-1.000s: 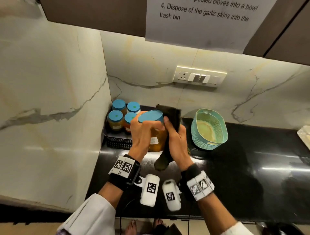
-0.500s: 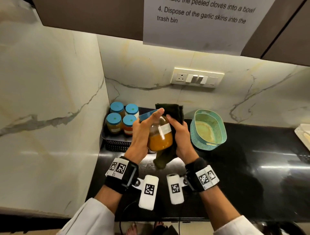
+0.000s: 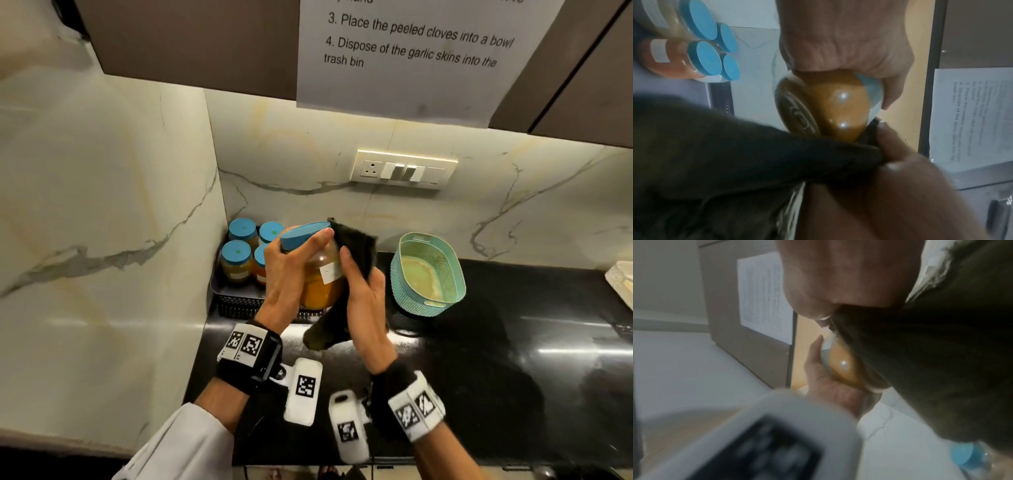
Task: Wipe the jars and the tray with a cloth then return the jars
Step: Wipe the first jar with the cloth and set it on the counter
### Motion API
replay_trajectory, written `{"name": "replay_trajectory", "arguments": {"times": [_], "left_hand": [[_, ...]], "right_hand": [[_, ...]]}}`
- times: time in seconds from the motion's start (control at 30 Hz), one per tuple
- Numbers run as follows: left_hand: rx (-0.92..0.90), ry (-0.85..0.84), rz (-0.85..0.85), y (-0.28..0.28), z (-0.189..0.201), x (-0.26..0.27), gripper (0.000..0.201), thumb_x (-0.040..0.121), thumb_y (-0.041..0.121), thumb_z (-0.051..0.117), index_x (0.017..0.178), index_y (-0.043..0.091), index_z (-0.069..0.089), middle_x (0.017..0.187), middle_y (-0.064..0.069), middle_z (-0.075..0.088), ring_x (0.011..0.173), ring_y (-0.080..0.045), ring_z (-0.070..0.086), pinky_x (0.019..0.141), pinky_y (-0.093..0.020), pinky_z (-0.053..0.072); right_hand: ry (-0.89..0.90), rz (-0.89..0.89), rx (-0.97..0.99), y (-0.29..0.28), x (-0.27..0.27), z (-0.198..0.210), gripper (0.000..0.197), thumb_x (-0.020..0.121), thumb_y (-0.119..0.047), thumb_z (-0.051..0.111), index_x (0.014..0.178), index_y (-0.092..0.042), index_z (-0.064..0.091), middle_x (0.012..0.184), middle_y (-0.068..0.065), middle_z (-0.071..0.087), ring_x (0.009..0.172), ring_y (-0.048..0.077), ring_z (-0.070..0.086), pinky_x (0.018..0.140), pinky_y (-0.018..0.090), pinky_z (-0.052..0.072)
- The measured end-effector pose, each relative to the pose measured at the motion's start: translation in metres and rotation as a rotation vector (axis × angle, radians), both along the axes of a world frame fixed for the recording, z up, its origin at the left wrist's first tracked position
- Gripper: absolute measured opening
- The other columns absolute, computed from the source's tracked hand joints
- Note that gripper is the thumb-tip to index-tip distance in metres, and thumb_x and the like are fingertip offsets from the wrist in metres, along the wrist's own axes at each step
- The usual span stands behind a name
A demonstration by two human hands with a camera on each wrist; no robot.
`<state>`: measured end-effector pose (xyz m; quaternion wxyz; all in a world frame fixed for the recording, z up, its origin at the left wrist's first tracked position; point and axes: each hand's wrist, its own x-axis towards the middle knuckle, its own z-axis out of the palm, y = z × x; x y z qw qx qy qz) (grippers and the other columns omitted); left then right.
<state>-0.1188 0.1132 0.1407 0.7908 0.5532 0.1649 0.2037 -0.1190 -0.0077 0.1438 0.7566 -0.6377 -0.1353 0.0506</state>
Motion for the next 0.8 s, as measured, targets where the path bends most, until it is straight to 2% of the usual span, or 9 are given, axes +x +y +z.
{"name": "replay_trajectory", "arguments": {"times": [0.1,0.17,0.23,0.33,0.4,0.53,0.63,0.7,0.8], "left_hand": [[-0.031,-0.016,0.017,0.005,-0.003,-0.001,0.072,0.067,0.057,0.083,0.116,0.006,0.073,0.104,-0.015,0.078,0.101,-0.039,0.074,0.096,-0.061,0.059],[-0.036,-0.010,0.014,0.001,-0.002,-0.003,0.071,0.067,0.055,0.084,0.118,0.008,0.072,0.105,-0.014,0.078,0.102,-0.038,0.074,0.095,-0.059,0.060],[-0.023,-0.012,-0.012,-0.003,-0.001,-0.003,0.066,0.065,0.054,0.084,0.114,0.012,0.072,0.102,-0.010,0.079,0.097,-0.033,0.076,0.089,-0.052,0.063],[-0.081,-0.023,-0.019,0.006,0.000,-0.001,0.063,0.069,0.049,0.085,0.115,0.008,0.073,0.101,-0.012,0.078,0.093,-0.033,0.076,0.086,-0.051,0.062],[-0.099,-0.030,-0.015,0.008,-0.005,-0.001,0.063,0.073,0.047,0.085,0.118,0.005,0.072,0.103,-0.015,0.078,0.094,-0.033,0.075,0.090,-0.054,0.061],[-0.036,-0.031,-0.017,-0.004,-0.004,-0.005,0.061,0.066,0.053,0.084,0.113,0.015,0.072,0.102,-0.008,0.079,0.096,-0.030,0.076,0.087,-0.047,0.063],[-0.037,-0.046,-0.011,0.000,0.002,-0.001,0.061,0.066,0.053,0.083,0.110,0.012,0.074,0.098,-0.008,0.080,0.092,-0.030,0.076,0.083,-0.046,0.062],[-0.048,-0.044,0.005,0.002,0.000,0.001,0.069,0.067,0.055,0.083,0.116,0.008,0.073,0.099,-0.010,0.079,0.093,-0.030,0.077,0.086,-0.048,0.062],[-0.012,-0.044,0.030,-0.006,0.000,0.001,0.075,0.064,0.058,0.083,0.119,0.008,0.070,0.103,-0.010,0.079,0.095,-0.030,0.077,0.089,-0.049,0.063]], "right_hand": [[-0.073,0.028,-0.001,0.002,-0.008,-0.003,0.026,0.105,-0.032,0.054,0.122,-0.021,0.072,0.110,0.007,0.076,0.106,0.022,0.071,0.088,0.035,0.060],[0.030,0.046,0.001,0.003,0.014,0.004,0.024,0.108,-0.030,0.053,0.115,-0.026,0.075,0.109,0.010,0.077,0.106,0.027,0.073,0.089,0.042,0.059],[0.095,0.052,-0.002,0.003,0.024,0.012,0.025,0.109,-0.028,0.051,0.113,-0.024,0.075,0.108,0.007,0.079,0.104,0.027,0.075,0.087,0.038,0.059],[-0.085,0.016,-0.015,0.005,0.000,0.004,0.031,0.108,-0.031,0.051,0.128,-0.016,0.069,0.112,0.006,0.076,0.109,0.022,0.072,0.088,0.032,0.060],[-0.105,0.041,-0.019,0.003,-0.006,-0.003,0.037,0.105,-0.033,0.052,0.135,-0.015,0.066,0.118,0.007,0.075,0.114,0.025,0.070,0.093,0.037,0.060],[0.091,0.034,-0.039,0.003,0.024,0.012,0.027,0.109,-0.030,0.052,0.118,-0.018,0.074,0.111,0.009,0.078,0.106,0.028,0.074,0.098,0.053,0.058],[-0.105,0.027,-0.043,0.001,0.000,0.007,0.034,0.107,-0.036,0.051,0.132,-0.019,0.067,0.120,0.003,0.075,0.116,0.018,0.070,0.096,0.036,0.058],[-0.177,0.045,-0.028,0.000,-0.010,-0.004,0.046,0.106,-0.041,0.053,0.144,-0.016,0.058,0.133,0.005,0.070,0.127,0.023,0.064,0.105,0.040,0.054],[-0.012,0.005,-0.029,0.003,0.019,0.009,0.029,0.107,-0.034,0.052,0.123,-0.020,0.072,0.117,0.008,0.077,0.113,0.030,0.071,0.103,0.054,0.055]]}}
